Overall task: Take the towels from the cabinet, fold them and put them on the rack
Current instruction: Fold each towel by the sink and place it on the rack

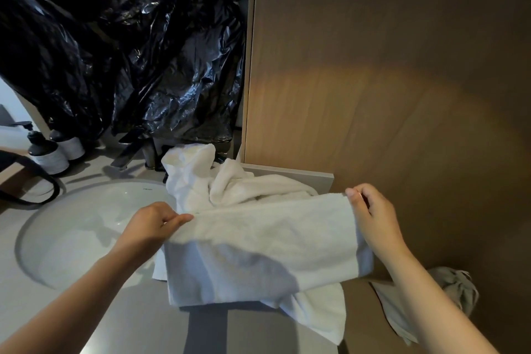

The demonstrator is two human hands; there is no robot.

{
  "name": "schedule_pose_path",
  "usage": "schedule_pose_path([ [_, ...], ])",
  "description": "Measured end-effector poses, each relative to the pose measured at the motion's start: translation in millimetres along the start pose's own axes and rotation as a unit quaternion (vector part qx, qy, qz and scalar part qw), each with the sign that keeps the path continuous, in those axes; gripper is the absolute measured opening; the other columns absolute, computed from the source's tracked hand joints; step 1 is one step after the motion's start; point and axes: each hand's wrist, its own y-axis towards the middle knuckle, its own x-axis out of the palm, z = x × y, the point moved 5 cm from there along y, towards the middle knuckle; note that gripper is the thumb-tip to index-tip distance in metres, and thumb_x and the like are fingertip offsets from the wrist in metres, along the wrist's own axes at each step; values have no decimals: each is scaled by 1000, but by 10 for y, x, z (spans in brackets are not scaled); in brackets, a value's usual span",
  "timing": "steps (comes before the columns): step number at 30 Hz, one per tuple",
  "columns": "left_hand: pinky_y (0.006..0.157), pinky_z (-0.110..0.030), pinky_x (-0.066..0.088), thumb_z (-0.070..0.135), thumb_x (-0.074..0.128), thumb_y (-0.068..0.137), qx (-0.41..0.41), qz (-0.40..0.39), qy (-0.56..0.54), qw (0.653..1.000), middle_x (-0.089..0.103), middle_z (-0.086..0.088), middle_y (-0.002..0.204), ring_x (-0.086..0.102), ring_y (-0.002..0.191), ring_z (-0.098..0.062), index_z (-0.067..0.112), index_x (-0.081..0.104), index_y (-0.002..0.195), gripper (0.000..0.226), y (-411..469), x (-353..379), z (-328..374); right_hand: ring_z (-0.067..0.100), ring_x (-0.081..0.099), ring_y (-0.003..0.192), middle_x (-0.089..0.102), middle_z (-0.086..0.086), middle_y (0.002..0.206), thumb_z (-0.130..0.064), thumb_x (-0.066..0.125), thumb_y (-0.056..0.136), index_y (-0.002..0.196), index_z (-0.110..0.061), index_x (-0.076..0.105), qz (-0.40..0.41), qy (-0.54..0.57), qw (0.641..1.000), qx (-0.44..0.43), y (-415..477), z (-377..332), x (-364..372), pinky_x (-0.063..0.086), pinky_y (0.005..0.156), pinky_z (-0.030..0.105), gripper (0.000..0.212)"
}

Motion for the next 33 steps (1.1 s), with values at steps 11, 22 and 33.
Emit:
schedule_pose_path([
  [11,45,-30,50,50,79,70,-43,90,-38,994,63,1,53,57,44,-12,18,68,50,41,54,-117,160,1,56,92,59,-16,98,-28,54,100,107,-28,56,115,48,992,32,6,11,-2,44,76,21,8],
  [22,62,-24,42,51,65,84,-38,-33,-77,996,65,-6,73,58,69,-15,11,67,70,43,28,251,66,1,57,94,58,-20,96,-27,51,101,103,-32,56,79,-21,995,-63,224,-238,-127,44,75,16,8],
  [33,81,-27,43,28,49,100,104,-72,71,989,57,-5,97,54,90,-20,3,66,97,30,-142,249,156,10,57,89,61,-5,96,-21,52,100,101,-22,60,85,-73,987,-117,240,-561,-267,46,73,24,8],
])
